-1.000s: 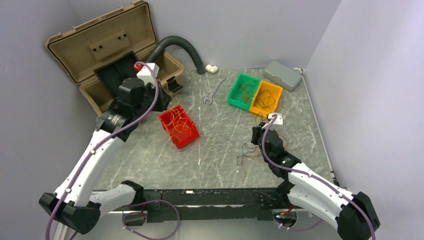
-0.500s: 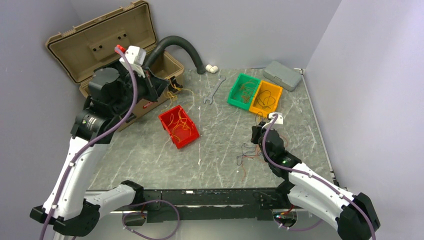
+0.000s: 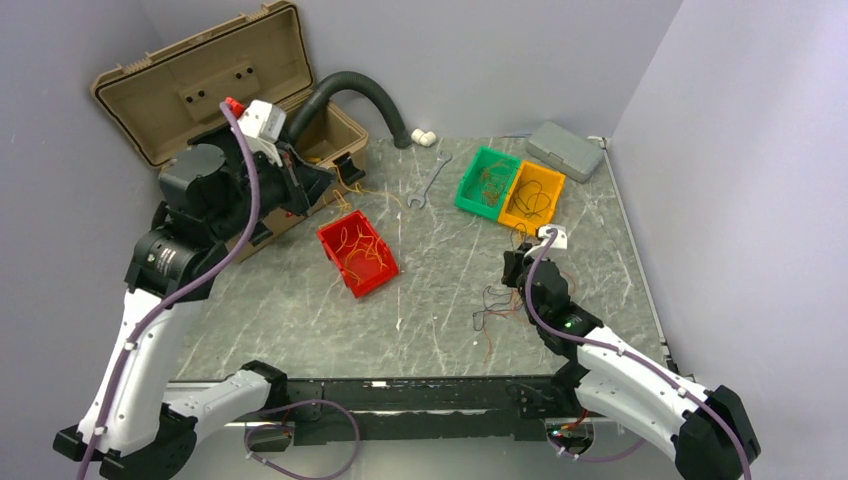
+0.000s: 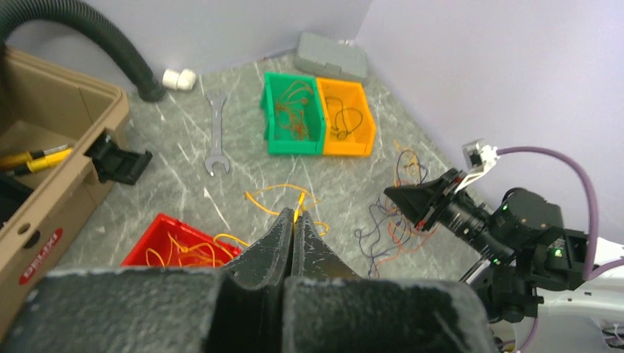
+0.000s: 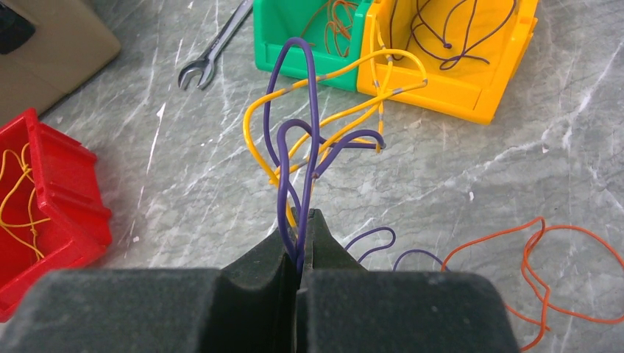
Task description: Untangle the cables
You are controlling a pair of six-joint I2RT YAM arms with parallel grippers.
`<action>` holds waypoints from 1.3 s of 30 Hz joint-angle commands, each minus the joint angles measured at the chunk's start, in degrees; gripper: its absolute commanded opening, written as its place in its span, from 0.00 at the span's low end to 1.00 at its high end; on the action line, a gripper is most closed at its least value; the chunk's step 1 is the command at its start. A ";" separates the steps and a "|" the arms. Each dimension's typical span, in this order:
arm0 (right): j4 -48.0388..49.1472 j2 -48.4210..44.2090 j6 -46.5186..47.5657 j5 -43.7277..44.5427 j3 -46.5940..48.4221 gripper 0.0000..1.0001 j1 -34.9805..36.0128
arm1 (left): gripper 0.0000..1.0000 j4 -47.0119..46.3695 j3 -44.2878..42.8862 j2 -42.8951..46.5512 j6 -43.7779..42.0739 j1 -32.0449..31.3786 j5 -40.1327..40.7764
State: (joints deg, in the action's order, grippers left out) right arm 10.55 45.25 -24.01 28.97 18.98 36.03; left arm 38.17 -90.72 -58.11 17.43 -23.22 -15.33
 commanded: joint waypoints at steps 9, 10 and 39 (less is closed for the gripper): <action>3.65 0.14 -0.22 -0.10 -0.68 0.00 -0.17 | 0.00 -0.10 7.35 -3.15 0.99 -0.06 -0.20; 3.63 0.06 -0.32 -0.18 -0.76 0.00 -0.15 | 0.00 0.07 7.82 -3.42 0.76 -0.07 0.84; 4.34 1.40 -0.75 0.16 -0.92 0.00 -0.16 | 0.00 11.75 5.31 -21.31 10.34 -0.07 26.11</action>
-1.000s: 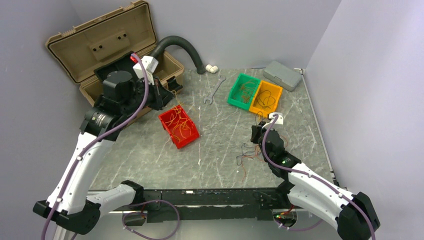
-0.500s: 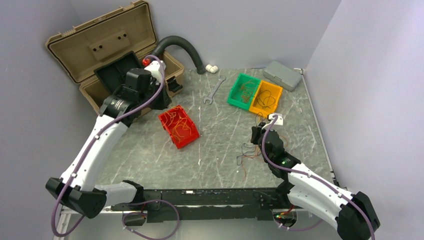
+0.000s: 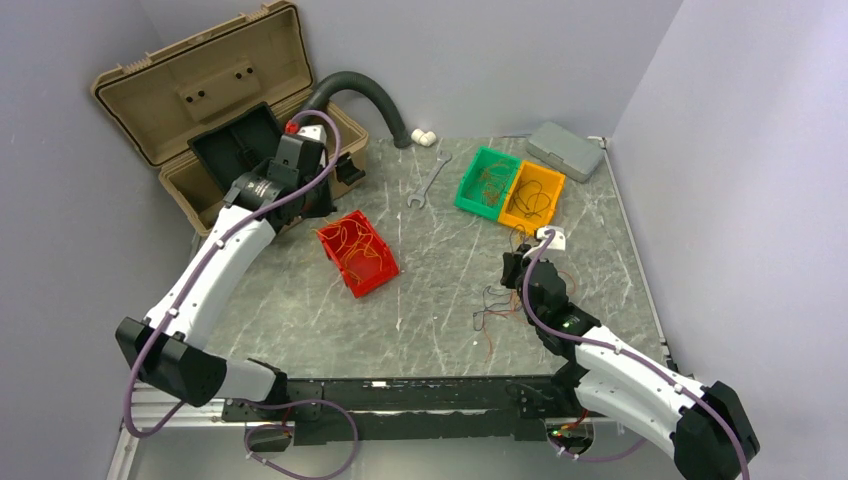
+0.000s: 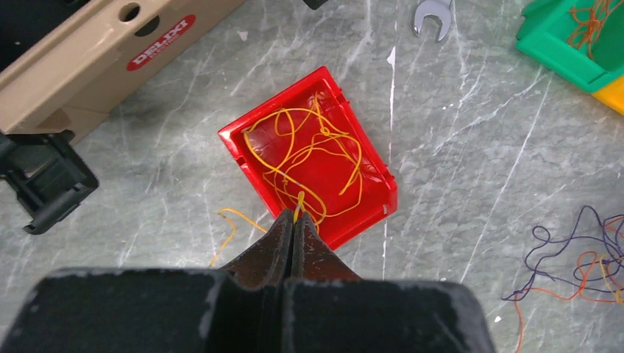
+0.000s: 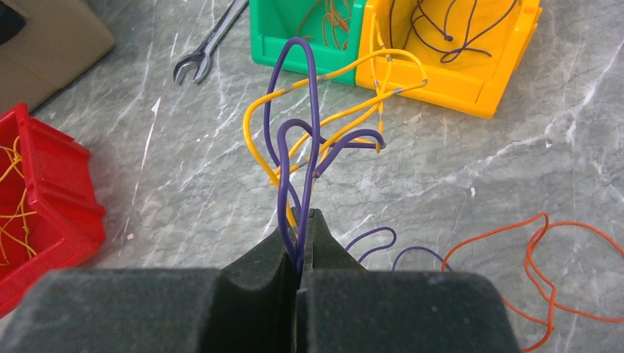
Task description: Untangle the cables
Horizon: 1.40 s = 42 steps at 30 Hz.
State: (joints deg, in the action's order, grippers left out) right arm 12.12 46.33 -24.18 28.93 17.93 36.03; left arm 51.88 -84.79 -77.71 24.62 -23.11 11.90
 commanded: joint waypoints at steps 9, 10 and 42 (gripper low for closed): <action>2.18 0.18 -0.84 0.99 0.47 0.00 -0.12 | 0.00 -8.17 -0.31 -8.29 8.26 -0.18 -11.34; 1.98 0.20 -0.93 1.09 0.58 0.00 -0.10 | 0.00 -8.57 -0.32 -9.62 8.72 -0.18 -11.37; 3.53 0.83 -0.61 1.31 -0.07 0.00 -0.24 | 0.00 -24.31 19.68 -9.42 14.89 -5.67 6.84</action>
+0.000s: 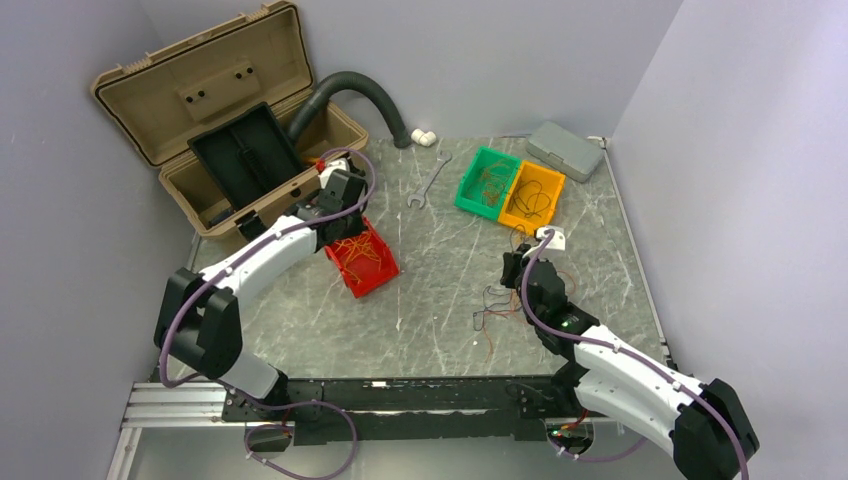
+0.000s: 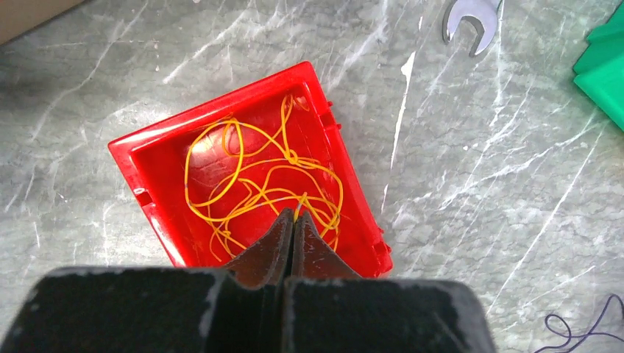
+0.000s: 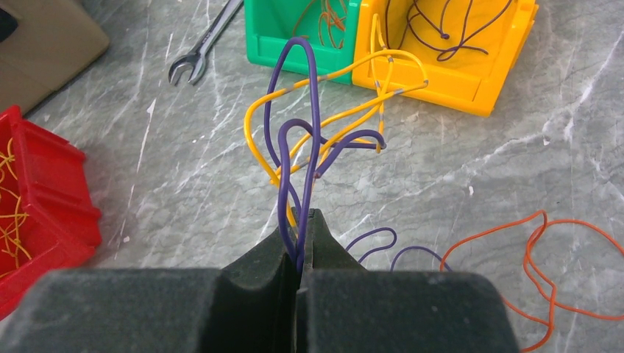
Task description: Untangle the cables
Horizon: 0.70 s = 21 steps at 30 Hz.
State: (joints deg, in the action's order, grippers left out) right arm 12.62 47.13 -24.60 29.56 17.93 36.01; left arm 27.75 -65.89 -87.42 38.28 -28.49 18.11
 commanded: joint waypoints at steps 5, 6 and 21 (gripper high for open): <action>3.09 -0.71 -0.27 0.67 -0.53 0.00 -0.19 | 0.00 -4.18 5.22 -2.76 3.03 -1.53 -3.55; 2.97 -0.84 -0.27 0.67 -0.53 0.00 -0.19 | 0.00 -4.21 5.39 -3.76 3.32 -1.57 -3.75; 0.59 -1.17 -0.42 -0.08 0.53 0.00 -0.29 | 0.29 -10.58 3.88 -8.37 -6.98 1.88 -11.66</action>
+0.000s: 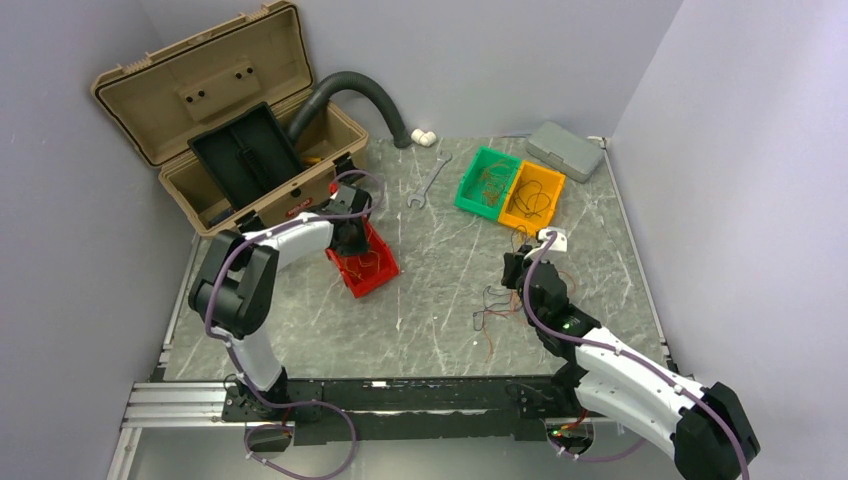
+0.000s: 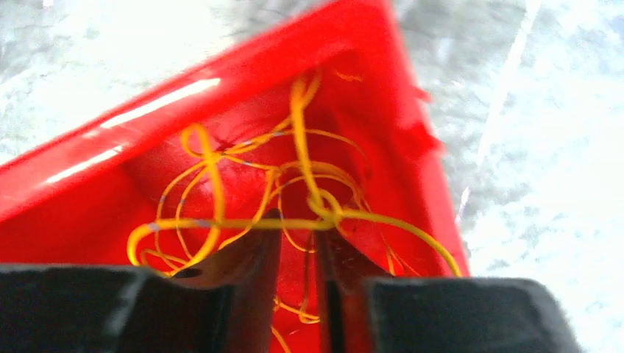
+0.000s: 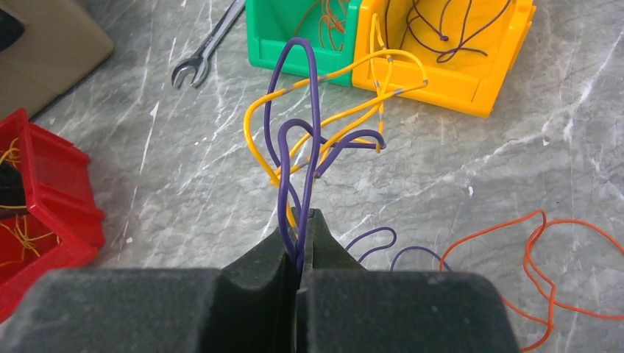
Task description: Untangle the cables
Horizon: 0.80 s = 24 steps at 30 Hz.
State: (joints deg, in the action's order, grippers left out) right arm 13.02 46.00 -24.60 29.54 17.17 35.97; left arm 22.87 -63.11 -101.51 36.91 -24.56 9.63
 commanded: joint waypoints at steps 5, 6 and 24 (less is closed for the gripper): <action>3.98 4.27 3.22 -16.82 4.37 0.00 -0.19 | 0.55 -8.45 5.44 13.15 -9.46 -3.44 -4.49; 4.73 6.30 4.41 -21.41 5.52 0.00 -0.13 | 0.59 -8.56 5.88 14.23 -9.71 -3.82 -4.71; -4.93 15.38 7.54 -30.79 18.63 0.74 8.27 | 0.99 -19.62 21.74 38.41 -16.61 -12.45 -6.84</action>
State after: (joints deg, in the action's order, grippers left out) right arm 10.81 66.04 -15.90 -7.11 36.97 44.51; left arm 8.14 -42.39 -65.47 21.61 -36.95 6.20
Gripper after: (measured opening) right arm 0.751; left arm 0.994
